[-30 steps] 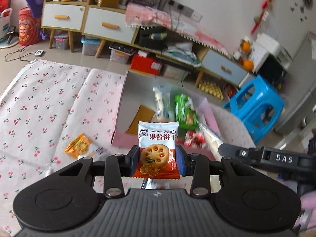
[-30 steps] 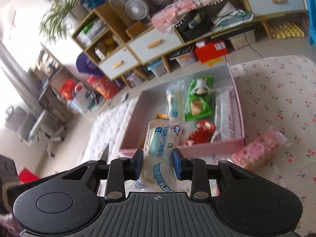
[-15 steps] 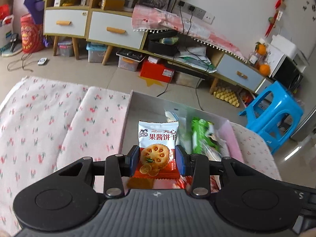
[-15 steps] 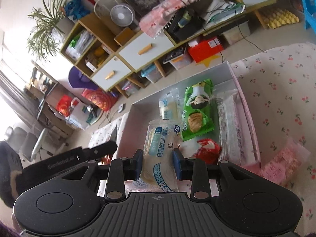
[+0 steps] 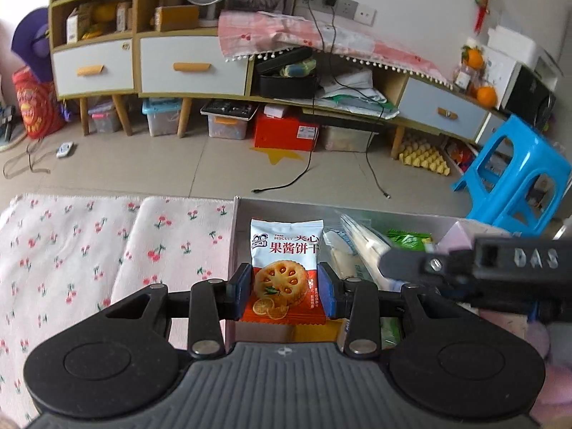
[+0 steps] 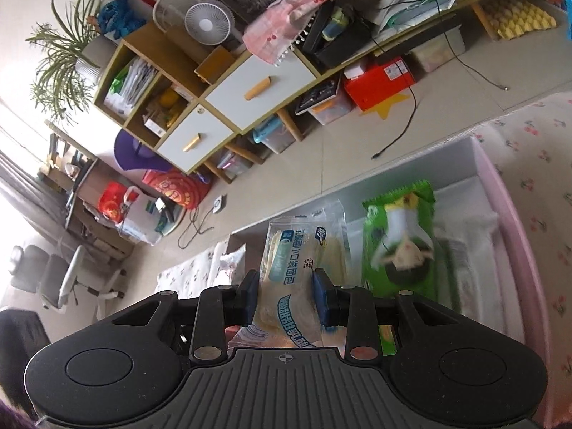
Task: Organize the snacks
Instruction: 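Carry the biscuit pack and milk bread over the pink box, then lower both packs into the pink box and open both tools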
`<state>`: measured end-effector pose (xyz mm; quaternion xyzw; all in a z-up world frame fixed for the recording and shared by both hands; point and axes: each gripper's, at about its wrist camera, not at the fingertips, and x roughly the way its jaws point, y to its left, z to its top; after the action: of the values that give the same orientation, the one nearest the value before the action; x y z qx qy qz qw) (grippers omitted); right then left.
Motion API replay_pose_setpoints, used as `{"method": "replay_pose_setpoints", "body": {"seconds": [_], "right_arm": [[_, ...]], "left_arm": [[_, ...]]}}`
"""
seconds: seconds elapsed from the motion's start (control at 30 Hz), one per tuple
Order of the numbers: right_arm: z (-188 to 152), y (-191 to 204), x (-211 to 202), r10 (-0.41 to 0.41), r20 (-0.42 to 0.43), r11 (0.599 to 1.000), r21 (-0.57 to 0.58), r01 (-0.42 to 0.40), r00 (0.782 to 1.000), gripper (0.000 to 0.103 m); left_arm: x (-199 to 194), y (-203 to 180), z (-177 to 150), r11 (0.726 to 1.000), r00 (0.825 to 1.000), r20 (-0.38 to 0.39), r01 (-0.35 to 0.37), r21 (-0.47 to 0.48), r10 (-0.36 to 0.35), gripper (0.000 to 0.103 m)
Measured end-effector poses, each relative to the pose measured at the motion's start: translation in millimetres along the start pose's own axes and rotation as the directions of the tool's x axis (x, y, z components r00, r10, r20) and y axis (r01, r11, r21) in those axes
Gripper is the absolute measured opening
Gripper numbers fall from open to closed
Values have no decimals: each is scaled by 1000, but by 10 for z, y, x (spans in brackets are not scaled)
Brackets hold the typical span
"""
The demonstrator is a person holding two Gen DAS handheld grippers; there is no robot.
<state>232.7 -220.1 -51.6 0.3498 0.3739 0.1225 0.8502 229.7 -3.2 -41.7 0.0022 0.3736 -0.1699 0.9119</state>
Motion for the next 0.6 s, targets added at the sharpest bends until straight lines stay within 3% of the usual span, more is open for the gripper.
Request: {"method": "replay_pose_setpoints", "body": {"seconds": [0.6], "right_arm": [[58, 81, 244, -16, -34, 999, -45, 15, 999, 31]], "left_arm": [[-3, 8, 10, 999, 1000, 2, 8, 52, -8, 44]]}}
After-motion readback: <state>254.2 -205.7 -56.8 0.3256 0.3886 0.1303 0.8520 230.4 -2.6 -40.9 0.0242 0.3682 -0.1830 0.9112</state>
